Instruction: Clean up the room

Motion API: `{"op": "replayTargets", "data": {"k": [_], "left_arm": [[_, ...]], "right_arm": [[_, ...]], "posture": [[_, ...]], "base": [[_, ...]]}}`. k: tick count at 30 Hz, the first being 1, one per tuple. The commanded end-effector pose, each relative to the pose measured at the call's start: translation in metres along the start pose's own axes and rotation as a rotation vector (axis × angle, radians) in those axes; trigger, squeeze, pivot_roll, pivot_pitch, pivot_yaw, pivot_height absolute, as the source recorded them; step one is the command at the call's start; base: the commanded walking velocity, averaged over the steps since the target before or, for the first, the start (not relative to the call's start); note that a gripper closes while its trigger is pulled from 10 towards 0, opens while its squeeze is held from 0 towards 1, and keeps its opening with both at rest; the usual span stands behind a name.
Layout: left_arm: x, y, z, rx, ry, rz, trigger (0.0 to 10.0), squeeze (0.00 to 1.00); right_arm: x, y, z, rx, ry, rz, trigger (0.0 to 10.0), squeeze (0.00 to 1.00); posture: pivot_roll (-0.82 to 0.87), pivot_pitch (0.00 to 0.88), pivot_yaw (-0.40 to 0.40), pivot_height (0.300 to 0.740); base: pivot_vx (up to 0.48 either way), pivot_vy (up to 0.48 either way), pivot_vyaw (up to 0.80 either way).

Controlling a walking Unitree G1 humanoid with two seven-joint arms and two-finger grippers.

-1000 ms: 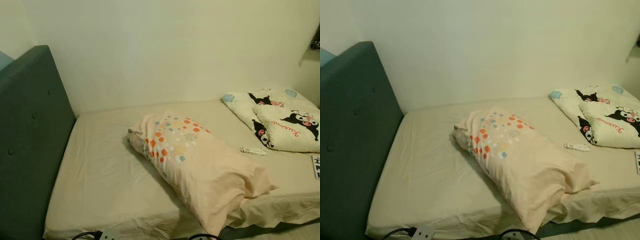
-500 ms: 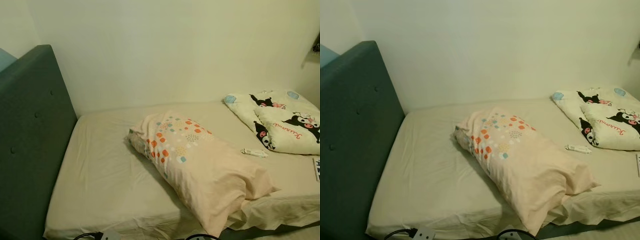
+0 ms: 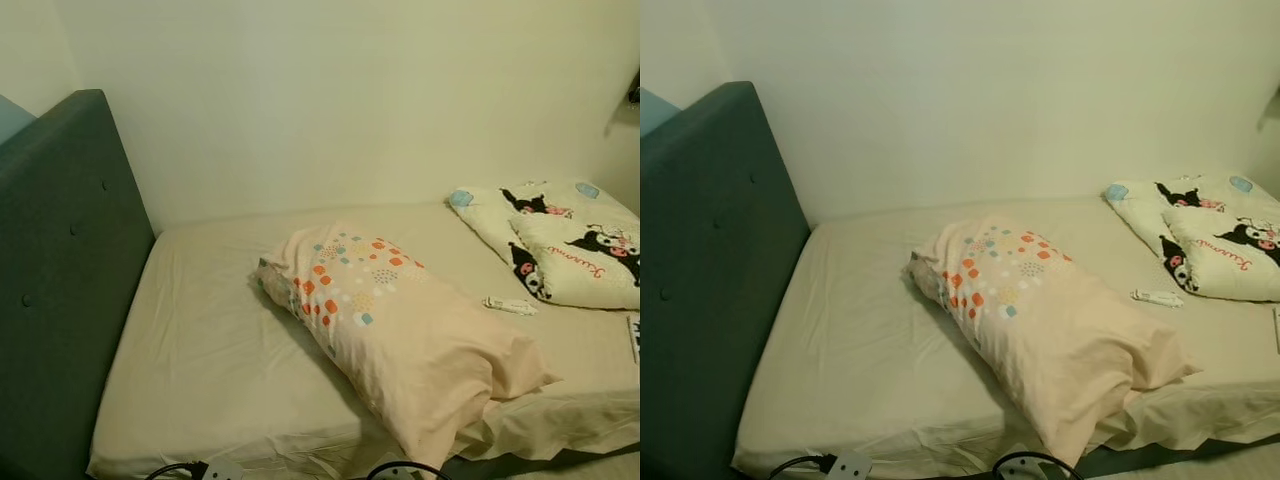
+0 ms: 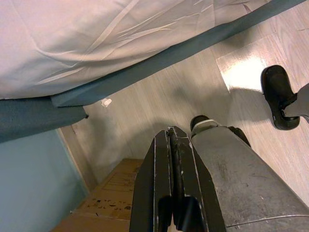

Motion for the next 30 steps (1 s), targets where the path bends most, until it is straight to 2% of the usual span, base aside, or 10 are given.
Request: {"op": "replayTargets", "data": {"k": [1,30], "left_arm": [[-0.0017,-0.0006,-0.002,-0.005,0.005,0.005,10.0,0.0],[-0.0038,-0.0011,-0.0021,-0.005,0.009,0.012,10.0,0.0]], "right_arm": [[0.0056,0.0008,0.0005,0.004,-0.005,-0.019,10.0,0.0],[0.0096,0.0012,0.0024,0.015,-0.017,-0.032,10.0,0.0]], "posture": [[-0.01,0.0,-0.019,0.727],[-0.01,0.0,-0.019,0.727]], "base": [[0.0,0.0,0.0],[0.0,0.0,0.0]]}}
Point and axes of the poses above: a point about 5 cm out from each wrist's last joint towards the gripper, its own y axis pointing out of the wrist towards the gripper, its own x axis along the axis of the wrist's last joint, z = x × y, the point moved 1 cm from there along y, pointing out of the wrist towards the gripper, and after that the axes turned 5 degrees about y, right-handed, at the moved point
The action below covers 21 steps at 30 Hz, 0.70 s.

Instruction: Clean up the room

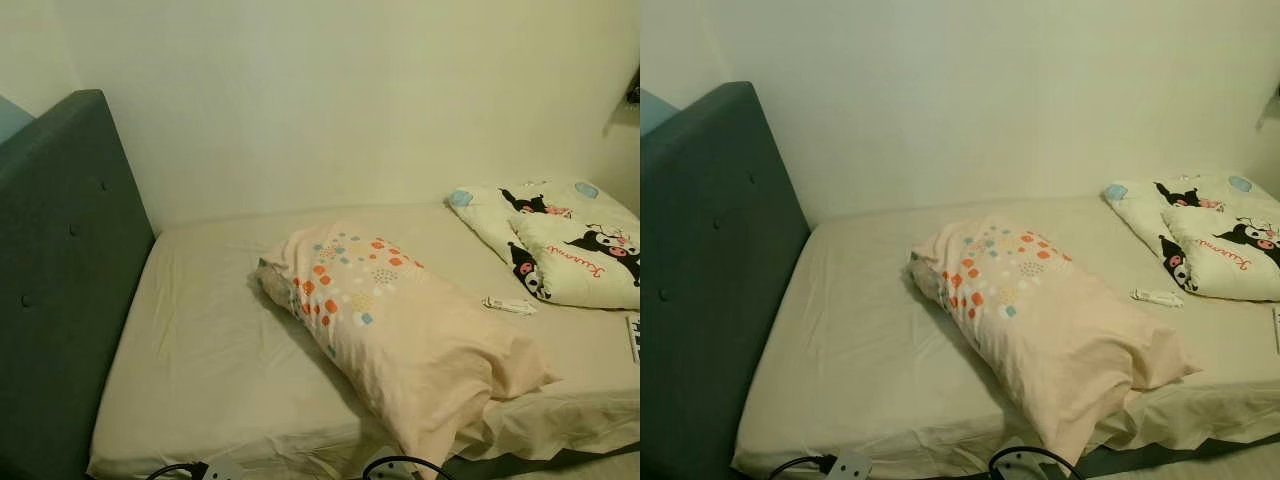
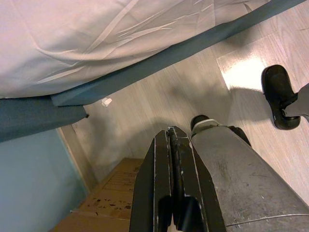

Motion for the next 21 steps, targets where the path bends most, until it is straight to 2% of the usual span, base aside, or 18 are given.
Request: {"op": "replayTargets", "data": {"k": [1,21], "left_arm": [[-0.0031,-0.0008,-0.0022,-0.007,0.009,0.011,10.0,0.0],[-0.0022,-0.0004,-0.0015,-0.011,0.017,0.009,10.0,0.0]], "right_arm": [[0.0026,0.0005,0.0006,0.005,-0.008,-0.006,10.0,0.0],[0.0015,0.0003,0.0012,0.006,-0.01,-0.002,10.0,0.0]], "posture": [[-0.01,0.0,-0.017,0.727],[-0.01,0.0,-0.015,0.727]], "base": [[0.0,0.0,0.0],[0.0,0.0,0.0]]}}
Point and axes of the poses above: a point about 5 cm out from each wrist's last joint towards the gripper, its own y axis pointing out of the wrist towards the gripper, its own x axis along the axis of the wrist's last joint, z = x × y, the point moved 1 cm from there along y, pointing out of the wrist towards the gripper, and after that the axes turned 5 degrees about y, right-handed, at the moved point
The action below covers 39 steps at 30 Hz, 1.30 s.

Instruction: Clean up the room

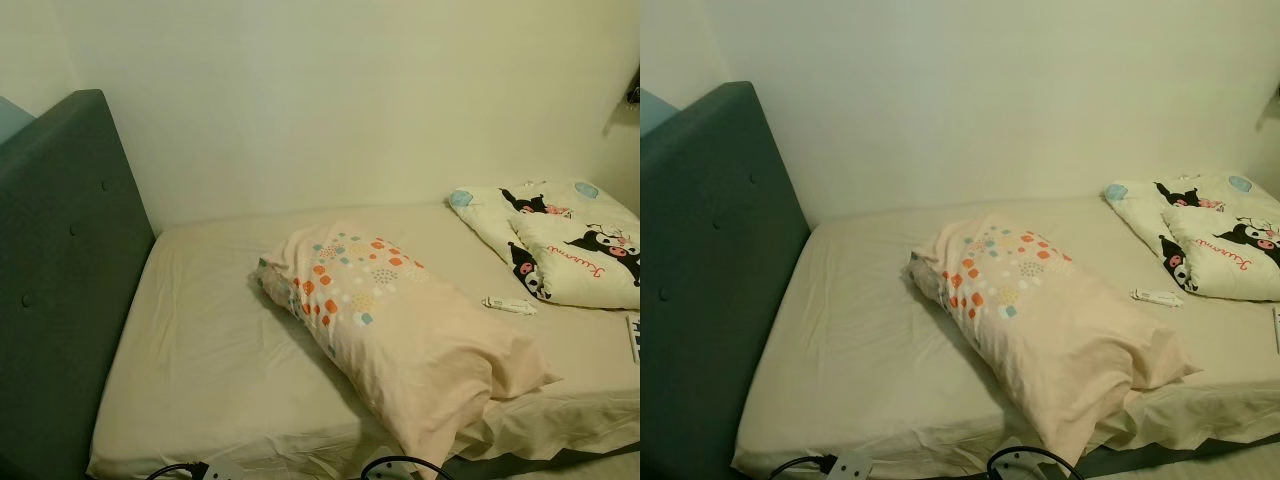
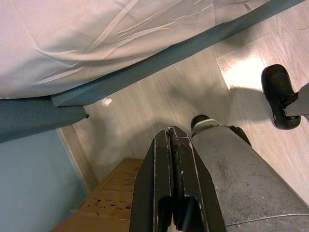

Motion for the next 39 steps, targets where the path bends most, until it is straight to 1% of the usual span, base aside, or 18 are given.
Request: {"op": "replayTargets", "data": {"k": [1,8,39], "left_arm": [[-0.0022,-0.0005,-0.0014,-0.01,0.014,0.009,10.0,0.0],[-0.0023,-0.0005,-0.0014,-0.012,0.02,0.008,10.0,0.0],[-0.002,-0.0005,-0.0023,-0.015,0.029,0.007,10.0,0.0]], "right_arm": [[-0.0005,0.0,0.0006,0.0,0.004,0.004,10.0,0.0],[-0.0043,-0.0006,0.0032,0.002,0.003,0.017,10.0,0.0],[-0.0103,-0.0016,0.004,0.003,-0.003,0.036,10.0,0.0]], "posture": [[-0.01,0.0,-0.013,0.727],[-0.01,0.0,-0.014,0.727],[-0.01,0.0,-0.015,0.727]], "base": [[0.0,0.0,0.0],[0.0,0.0,0.0],[0.0,0.0,0.0]]}}
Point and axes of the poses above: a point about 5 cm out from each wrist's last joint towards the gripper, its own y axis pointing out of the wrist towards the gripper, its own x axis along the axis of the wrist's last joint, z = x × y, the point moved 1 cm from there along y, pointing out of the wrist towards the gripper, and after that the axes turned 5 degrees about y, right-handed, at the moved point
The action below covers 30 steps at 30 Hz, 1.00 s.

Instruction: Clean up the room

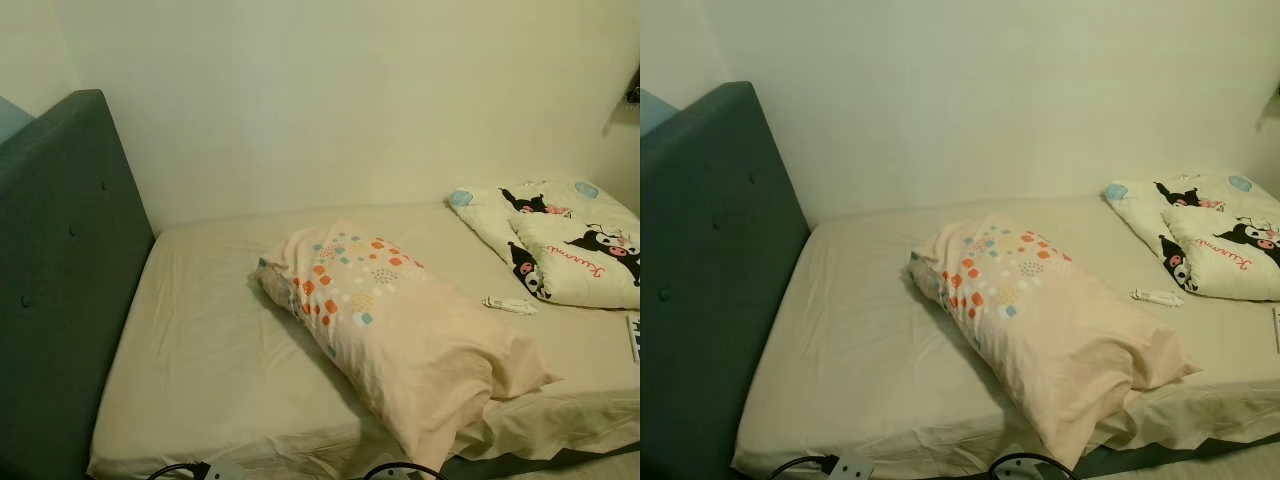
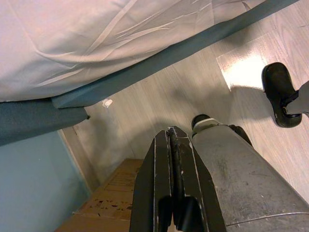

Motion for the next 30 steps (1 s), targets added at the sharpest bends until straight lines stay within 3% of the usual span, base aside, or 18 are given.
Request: {"op": "replayTargets", "data": {"k": [1,30], "left_arm": [[-0.0022,-0.0005,-0.0015,-0.009,0.014,0.008,10.0,0.0],[0.0057,0.0022,0.0,-0.001,0.01,-0.005,10.0,0.0]], "right_arm": [[-0.0017,-0.0002,0.0013,0.003,-0.002,0.007,10.0,0.0],[0.0075,0.0016,-0.0044,-0.003,-0.01,-0.01,10.0,0.0]], "posture": [[-0.01,0.0,-0.015,0.727],[-0.02,0.0,-0.027,0.727]], "base": [[0.0,0.0,0.0],[0.0,0.0,0.0]]}}
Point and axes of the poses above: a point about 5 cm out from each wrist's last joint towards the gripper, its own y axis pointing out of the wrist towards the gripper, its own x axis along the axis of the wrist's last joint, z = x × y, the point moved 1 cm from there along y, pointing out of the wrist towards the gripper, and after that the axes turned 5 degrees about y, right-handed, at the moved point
